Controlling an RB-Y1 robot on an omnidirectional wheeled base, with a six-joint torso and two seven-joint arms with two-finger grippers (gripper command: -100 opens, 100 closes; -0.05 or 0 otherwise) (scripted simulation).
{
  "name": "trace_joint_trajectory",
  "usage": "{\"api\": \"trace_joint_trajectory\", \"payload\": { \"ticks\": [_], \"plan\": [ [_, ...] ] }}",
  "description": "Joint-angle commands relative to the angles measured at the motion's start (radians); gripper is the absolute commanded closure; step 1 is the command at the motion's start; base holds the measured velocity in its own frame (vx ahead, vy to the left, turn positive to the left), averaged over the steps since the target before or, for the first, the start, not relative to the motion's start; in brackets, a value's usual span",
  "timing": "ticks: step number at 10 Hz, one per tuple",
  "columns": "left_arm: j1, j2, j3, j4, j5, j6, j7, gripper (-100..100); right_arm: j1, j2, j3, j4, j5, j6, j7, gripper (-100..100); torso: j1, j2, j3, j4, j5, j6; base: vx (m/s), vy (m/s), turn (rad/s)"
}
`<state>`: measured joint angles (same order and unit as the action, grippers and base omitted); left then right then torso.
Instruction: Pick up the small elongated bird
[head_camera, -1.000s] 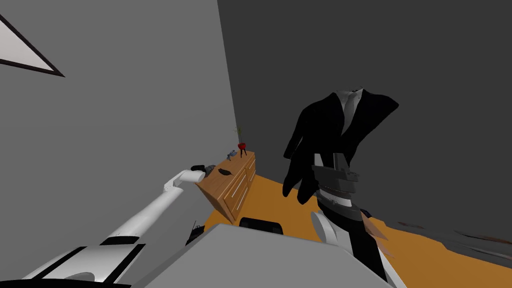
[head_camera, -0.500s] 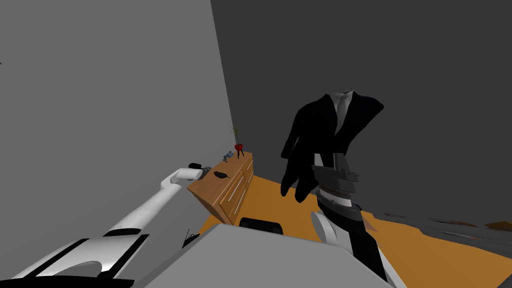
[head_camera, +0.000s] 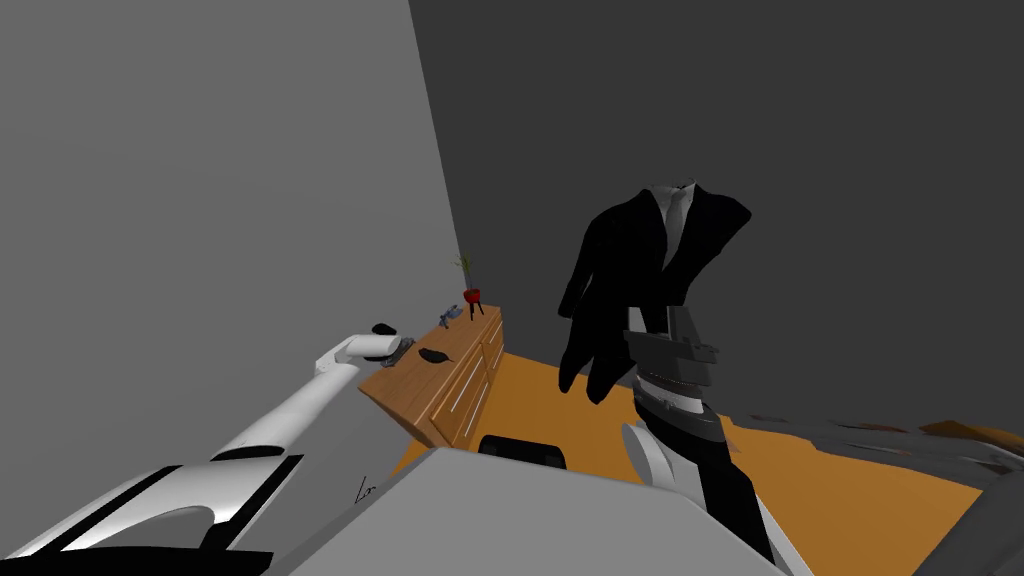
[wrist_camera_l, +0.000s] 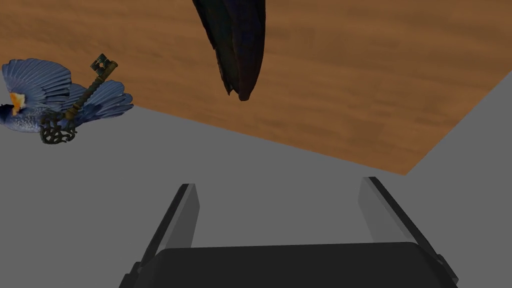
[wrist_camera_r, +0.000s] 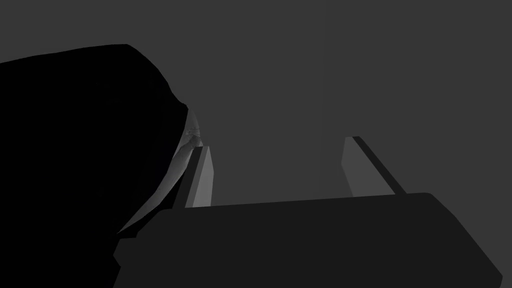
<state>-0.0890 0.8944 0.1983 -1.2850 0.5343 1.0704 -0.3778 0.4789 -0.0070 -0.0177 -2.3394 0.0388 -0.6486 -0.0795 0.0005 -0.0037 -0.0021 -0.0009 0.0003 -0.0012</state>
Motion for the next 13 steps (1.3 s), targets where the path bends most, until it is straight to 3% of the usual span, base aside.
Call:
{"api": "trace_joint_trajectory", "payload": {
  "ticks": [1,2,7,8,13],
  "plan": [
    [-0.020,0.010,0.014,0.048,0.015,0.050,-0.026,-100,0.000,0.000,0.000,0.000,0.000,0.000,0.000,0,0.000,0.000,0.000,0.000,0.000,0.000,0.075,0.000,-0.120],
    [-0.020,0.010,0.014,0.048,0.015,0.071,-0.026,-100,0.000,0.000,0.000,0.000,0.000,0.000,0.000,0,0.000,-0.001,-0.001,0.000,0.000,0.001,0.068,0.013,-0.066],
    [-0.073,0.020,0.044,0.170,0.056,0.207,-0.085,-100,0.000,0.000,0.000,0.000,0.000,0.000,0.000,0,0.001,-0.001,-0.001,0.000,0.000,0.000,0.066,0.022,-0.094],
    [-0.073,0.020,0.044,0.170,0.056,0.214,-0.085,-100,0.000,0.000,0.000,0.000,0.000,0.000,0.000,0,0.002,-0.002,-0.001,0.000,0.000,0.000,0.054,0.033,-0.077],
    [-0.128,0.003,0.073,0.311,0.108,0.359,-0.150,-100,0.000,0.000,0.000,0.000,0.000,0.000,0.000,0,0.002,-0.001,-0.001,0.000,0.001,0.000,0.071,0.047,-0.110]
  ]
}}
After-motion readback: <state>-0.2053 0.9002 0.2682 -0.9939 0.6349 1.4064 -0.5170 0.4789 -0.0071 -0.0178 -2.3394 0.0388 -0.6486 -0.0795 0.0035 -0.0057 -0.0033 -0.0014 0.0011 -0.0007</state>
